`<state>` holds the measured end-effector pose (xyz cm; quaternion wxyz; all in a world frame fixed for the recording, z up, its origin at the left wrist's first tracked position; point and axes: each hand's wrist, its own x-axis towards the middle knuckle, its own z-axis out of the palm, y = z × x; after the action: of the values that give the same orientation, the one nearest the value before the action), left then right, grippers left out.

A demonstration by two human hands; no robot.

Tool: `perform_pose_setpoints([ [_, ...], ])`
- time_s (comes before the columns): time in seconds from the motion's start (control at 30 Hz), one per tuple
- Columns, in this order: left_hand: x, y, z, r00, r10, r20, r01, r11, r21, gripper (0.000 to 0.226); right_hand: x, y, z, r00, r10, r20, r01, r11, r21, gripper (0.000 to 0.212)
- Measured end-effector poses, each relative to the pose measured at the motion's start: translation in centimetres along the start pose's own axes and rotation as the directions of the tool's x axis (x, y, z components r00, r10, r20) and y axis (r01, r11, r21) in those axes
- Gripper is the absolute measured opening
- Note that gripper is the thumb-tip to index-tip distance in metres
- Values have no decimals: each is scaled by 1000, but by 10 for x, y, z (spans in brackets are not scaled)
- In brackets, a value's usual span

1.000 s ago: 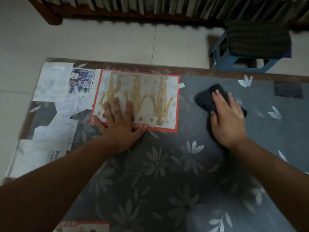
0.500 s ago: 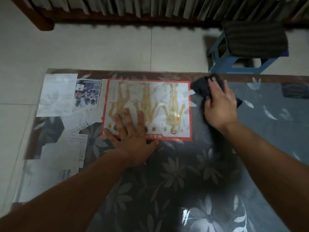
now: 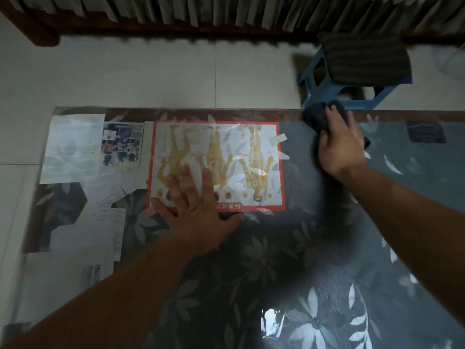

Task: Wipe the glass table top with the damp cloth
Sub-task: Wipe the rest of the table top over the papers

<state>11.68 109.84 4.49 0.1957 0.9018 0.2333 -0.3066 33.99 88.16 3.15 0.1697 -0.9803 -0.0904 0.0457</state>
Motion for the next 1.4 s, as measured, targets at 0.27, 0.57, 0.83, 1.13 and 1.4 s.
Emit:
perform_pose_setpoints([
  [0.27, -2, 6, -1, 999, -44, 15, 44, 998, 42, 135, -48, -35, 22, 972, -232, 42, 233, 973, -6, 58],
  [0.57, 1, 13, -9, 987, -121, 106, 114, 991, 70, 131, -2, 81, -31, 992, 122, -21, -122, 993, 1, 56],
  [0.83, -2, 22, -12, 984, -139, 113, 130, 988, 87, 139, -57, 50, -3, 855, -495, 156, 502, 865, -7, 61],
  [1.13, -2, 13, -2, 995, -93, 33, 90, 993, 70, 137, -69, -77, 44, 750, -630, 204, 640, 768, 20, 60],
  [1.4, -2, 6, 0, 998, -55, 18, 54, 997, 53, 135, -43, -101, 51, 861, -488, 142, 480, 873, 88, 59],
])
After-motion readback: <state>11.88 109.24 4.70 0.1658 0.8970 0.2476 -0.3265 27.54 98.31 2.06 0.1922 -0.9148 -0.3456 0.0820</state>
